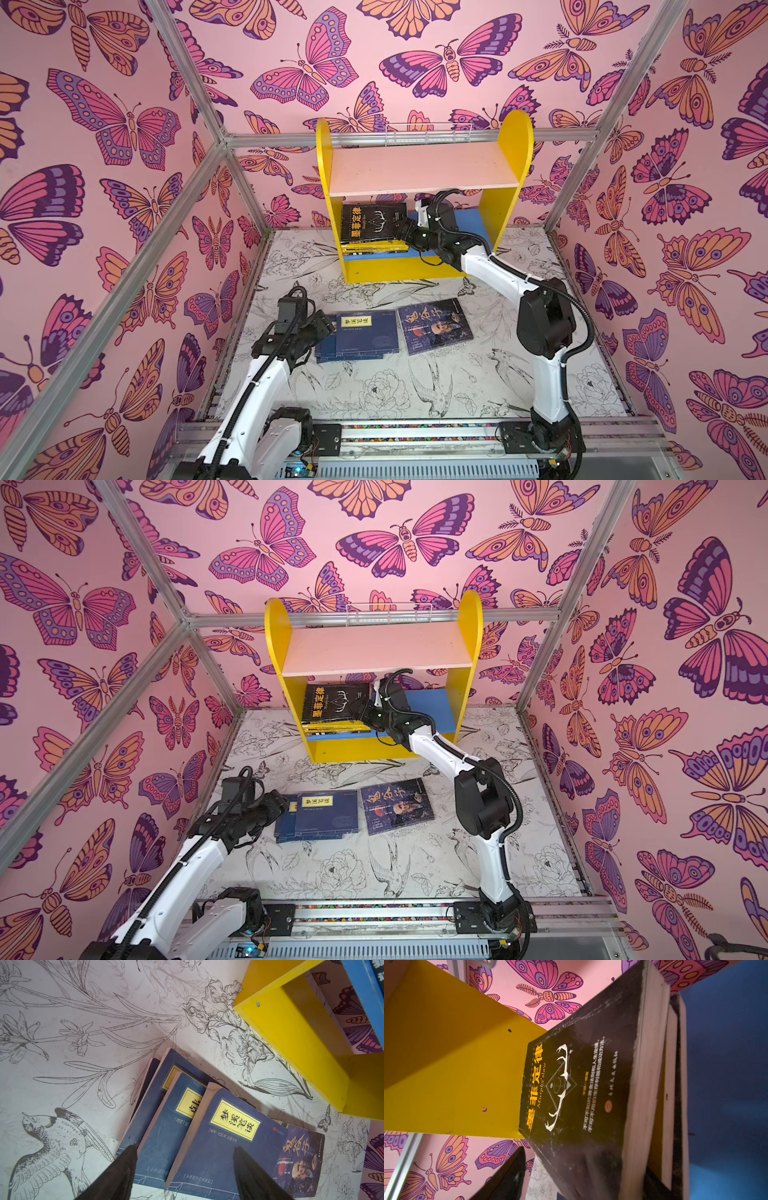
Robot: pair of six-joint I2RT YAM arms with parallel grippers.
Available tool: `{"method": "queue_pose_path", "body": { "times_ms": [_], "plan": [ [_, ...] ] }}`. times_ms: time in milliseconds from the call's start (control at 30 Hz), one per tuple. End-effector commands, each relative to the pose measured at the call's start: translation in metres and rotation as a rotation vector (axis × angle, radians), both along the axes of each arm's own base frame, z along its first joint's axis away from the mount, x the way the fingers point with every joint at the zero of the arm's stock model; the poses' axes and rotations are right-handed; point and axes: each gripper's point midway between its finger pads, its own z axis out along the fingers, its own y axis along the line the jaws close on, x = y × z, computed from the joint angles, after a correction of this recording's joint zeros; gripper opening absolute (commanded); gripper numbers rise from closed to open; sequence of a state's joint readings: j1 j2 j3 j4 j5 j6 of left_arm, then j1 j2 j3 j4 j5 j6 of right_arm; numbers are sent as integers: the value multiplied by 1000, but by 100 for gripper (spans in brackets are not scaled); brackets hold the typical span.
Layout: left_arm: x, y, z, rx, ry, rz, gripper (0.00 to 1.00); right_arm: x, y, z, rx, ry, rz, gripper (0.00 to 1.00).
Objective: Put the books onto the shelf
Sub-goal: 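Push the black book upright against the shelf books with the right gripper, then move both grippers down to the purple book on the table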
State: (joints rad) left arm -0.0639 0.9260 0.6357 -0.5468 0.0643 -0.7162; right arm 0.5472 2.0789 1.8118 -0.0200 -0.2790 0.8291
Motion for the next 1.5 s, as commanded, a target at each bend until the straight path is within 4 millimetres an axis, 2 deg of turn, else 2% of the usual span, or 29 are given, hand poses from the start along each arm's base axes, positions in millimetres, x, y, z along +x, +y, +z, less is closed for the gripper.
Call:
{"method": "queue_pose_path", "body": {
  "times_ms": [0, 200, 500, 567, 667, 767, 833, 900, 967, 1100, 1200, 1267, 1467],
  "plan": [
    [2, -1, 3, -13, -10, -1, 76, 6, -17, 41, -91, -146, -45, 75],
    [2, -1, 5, -6, -14, -9, 76, 1, -35, 44, -175, -186, -84, 76],
    [5, -4, 7, -4, -18, -38, 77, -21, -57, 51, -201, -222, -91, 76],
    [6, -6, 9, -5, -25, -59, 77, -29, -71, 47, -199, -218, -111, 76],
    [8, -12, 16, -13, -53, -101, 78, -44, -104, 28, -219, -167, -184, 76],
    [13, -24, 22, -47, -93, -146, 78, -65, -148, -11, -263, -60, -296, 76],
    [17, -37, 23, -72, -115, -186, 78, -85, -179, -33, -300, 9, -392, 76],
    [21, -54, 22, -78, -127, -241, 78, -110, -211, -71, -375, 107, -485, 76],
    [24, -74, 20, -68, -130, -314, 79, -130, -224, -100, -414, 176, -497, 77],
    [27, -125, 17, -13, -112, -526, 79, -166, -236, -148, -489, 312, -461, 77],
    [24, -162, 8, 21, -82, -688, 80, -187, -243, -172, -563, 381, -412, 77],
    [21, -182, -9, 27, -29, -775, 80, -198, -247, -184, -608, 416, -387, 77],
    [2, -244, -32, -25, 43, -1043, 79, -206, -249, -200, -620, 478, -304, 78]
  ]
}}
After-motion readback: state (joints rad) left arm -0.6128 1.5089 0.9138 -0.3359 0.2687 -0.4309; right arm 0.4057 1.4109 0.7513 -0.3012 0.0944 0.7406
